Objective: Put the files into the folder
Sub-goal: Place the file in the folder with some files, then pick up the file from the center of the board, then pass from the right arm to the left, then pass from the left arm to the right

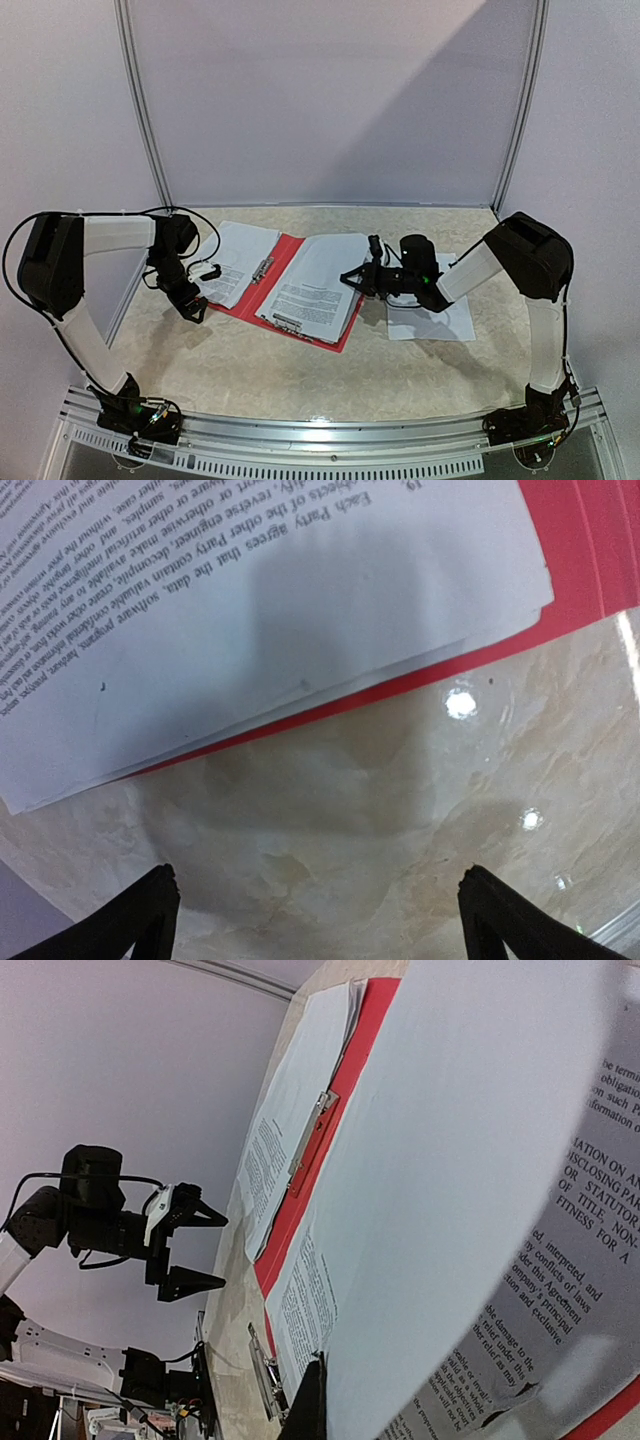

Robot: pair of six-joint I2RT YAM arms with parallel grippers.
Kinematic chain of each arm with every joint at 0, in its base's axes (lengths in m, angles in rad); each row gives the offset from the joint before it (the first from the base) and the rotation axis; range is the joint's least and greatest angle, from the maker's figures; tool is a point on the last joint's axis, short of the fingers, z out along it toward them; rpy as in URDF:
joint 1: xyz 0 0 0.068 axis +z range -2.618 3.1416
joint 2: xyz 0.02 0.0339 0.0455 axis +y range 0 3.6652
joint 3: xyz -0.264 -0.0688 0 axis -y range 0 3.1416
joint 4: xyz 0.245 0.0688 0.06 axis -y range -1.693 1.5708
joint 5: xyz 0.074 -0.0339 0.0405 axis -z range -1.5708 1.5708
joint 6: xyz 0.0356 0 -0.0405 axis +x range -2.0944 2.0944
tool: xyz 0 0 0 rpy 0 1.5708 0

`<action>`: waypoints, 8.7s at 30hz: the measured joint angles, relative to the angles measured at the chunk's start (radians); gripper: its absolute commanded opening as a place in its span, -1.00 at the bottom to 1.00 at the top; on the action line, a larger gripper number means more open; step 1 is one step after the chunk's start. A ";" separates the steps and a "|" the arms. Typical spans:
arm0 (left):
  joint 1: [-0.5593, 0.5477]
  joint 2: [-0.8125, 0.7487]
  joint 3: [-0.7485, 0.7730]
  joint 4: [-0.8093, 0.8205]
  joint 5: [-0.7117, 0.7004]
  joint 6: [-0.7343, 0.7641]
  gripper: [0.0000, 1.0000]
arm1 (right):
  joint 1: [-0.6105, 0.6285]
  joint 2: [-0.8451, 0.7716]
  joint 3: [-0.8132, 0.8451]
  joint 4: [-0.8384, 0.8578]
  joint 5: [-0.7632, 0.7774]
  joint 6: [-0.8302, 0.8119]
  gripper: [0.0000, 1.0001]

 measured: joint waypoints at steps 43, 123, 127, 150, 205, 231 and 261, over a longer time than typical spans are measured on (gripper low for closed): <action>0.001 0.000 0.072 -0.011 -0.002 0.012 0.99 | 0.007 -0.161 0.249 -0.862 0.257 -0.264 0.78; -0.858 0.801 0.991 0.544 -0.325 0.516 0.98 | -0.733 -0.237 -0.055 -0.998 -0.374 -0.594 0.07; -0.858 0.806 0.998 0.543 -0.318 0.509 0.98 | -0.731 -0.237 -0.078 -0.988 -0.380 -0.566 -0.76; -0.859 0.127 1.290 -0.318 -0.035 0.444 0.99 | 0.008 -0.768 0.621 -1.764 0.230 -1.087 -1.00; -0.106 0.010 1.197 -0.420 0.137 -0.413 -1.00 | -0.031 -0.652 0.307 -0.818 0.202 -0.522 0.97; -0.069 -0.105 1.316 -0.224 0.420 -0.704 -1.00 | 0.309 0.075 0.801 0.019 0.269 0.249 0.97; -0.084 -0.122 1.184 -0.129 0.566 -0.749 -1.00 | 0.278 0.257 1.057 0.163 0.367 0.476 0.39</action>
